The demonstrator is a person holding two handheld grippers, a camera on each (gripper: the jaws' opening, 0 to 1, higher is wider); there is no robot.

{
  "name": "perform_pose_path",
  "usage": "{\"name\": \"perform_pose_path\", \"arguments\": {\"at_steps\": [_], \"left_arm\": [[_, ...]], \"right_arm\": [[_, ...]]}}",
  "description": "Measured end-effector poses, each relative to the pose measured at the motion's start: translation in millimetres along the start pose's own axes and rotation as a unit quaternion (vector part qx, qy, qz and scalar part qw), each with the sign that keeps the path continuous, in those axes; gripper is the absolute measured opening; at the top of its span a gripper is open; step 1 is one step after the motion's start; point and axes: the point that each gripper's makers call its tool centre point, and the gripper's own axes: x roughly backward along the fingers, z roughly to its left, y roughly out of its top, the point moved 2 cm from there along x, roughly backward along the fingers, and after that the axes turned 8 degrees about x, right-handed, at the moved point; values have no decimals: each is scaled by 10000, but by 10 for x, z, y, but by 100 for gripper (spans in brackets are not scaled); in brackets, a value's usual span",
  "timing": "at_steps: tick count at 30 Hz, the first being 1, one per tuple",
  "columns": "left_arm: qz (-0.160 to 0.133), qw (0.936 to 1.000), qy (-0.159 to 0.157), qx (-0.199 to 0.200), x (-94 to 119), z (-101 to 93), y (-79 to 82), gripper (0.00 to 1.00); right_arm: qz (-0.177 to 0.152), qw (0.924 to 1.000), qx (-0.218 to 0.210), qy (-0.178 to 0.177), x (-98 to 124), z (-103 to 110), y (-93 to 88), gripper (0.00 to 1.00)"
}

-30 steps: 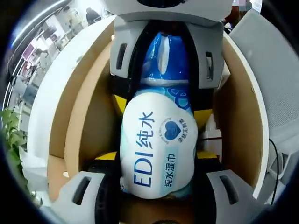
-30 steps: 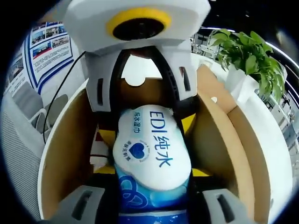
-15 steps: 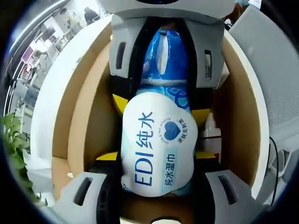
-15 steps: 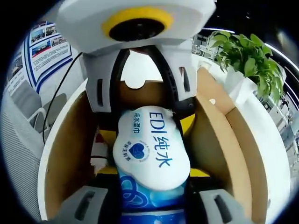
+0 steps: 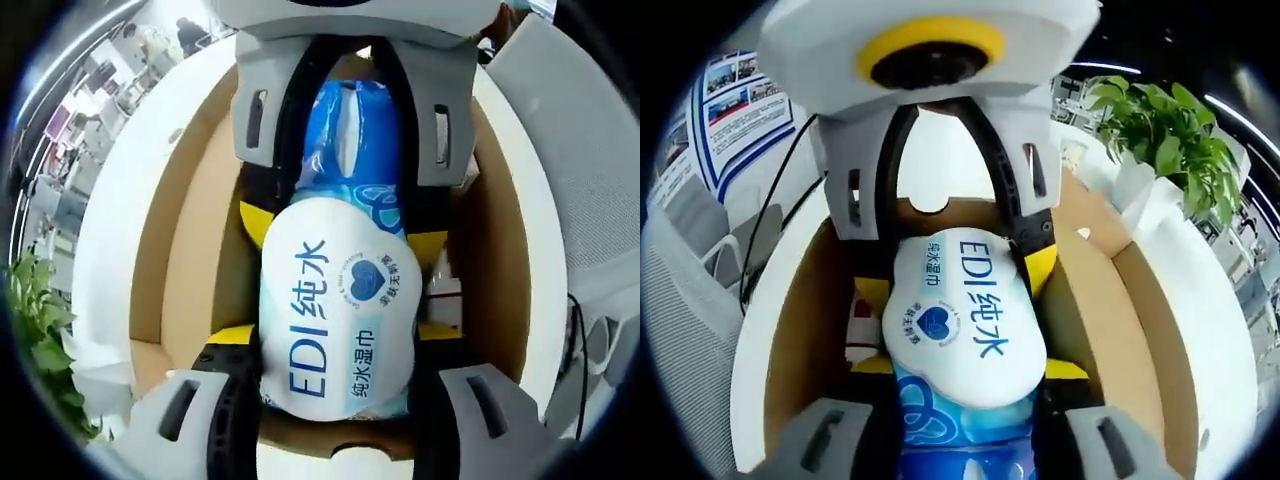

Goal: Operate the shoe box by opening the lid, removing the specified soft item, and placing it in the target area until the item is outside and the box remains undamaged.

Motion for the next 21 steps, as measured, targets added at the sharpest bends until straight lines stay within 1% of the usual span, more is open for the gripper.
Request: {"name": "perform_pose_path", "arguments": {"at_steps": [9, 13, 21], "left_arm": [[-26, 10000, 50, -6, 224, 13, 103, 58], [16, 10000, 70, -43, 318, 25, 153, 58], [36, 10000, 71, -54, 474, 27, 281, 58]], "right_arm": [[-127, 9999, 41, -50, 203, -30, 146, 47], [-191, 9998, 37, -83, 290, -47, 212, 46], [-239, 9997, 45, -90, 462, -76, 287, 46]]}}
